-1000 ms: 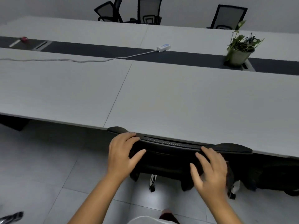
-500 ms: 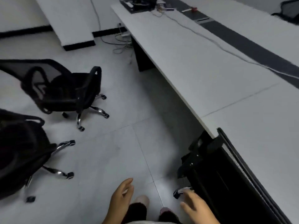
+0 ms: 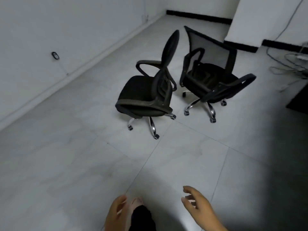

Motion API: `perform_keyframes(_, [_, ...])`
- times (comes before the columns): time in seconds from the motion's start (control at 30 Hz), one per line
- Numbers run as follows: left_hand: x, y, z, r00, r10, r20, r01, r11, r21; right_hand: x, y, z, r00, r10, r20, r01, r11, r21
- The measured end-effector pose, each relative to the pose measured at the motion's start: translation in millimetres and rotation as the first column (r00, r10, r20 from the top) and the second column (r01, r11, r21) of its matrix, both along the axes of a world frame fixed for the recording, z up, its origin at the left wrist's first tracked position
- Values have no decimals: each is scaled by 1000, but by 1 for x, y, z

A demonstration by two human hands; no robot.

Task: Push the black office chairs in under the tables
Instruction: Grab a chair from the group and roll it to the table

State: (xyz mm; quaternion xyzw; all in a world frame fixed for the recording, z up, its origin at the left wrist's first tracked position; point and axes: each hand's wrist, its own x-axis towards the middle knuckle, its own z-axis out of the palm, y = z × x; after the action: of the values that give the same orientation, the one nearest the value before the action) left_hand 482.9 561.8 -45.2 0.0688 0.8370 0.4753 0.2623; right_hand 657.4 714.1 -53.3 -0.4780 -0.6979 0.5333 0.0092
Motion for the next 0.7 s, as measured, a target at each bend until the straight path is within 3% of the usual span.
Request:
perform_keyframes(0.2, [-95, -17, -11, 998, 65, 10, -66, 998, 23, -110, 3, -8, 995, 89, 45, -89, 996, 4])
perform_keyframes(0.47, [-249, 44, 0, 998, 67, -20, -65, 993, 101, -251, 42, 17, 993, 96, -72, -87, 989, 123])
perform_keyframes(0.7, [-294, 134, -16, 1000, -9, 13, 8, 997, 76, -279, 115, 10, 993, -114, -41, 117, 990, 76])
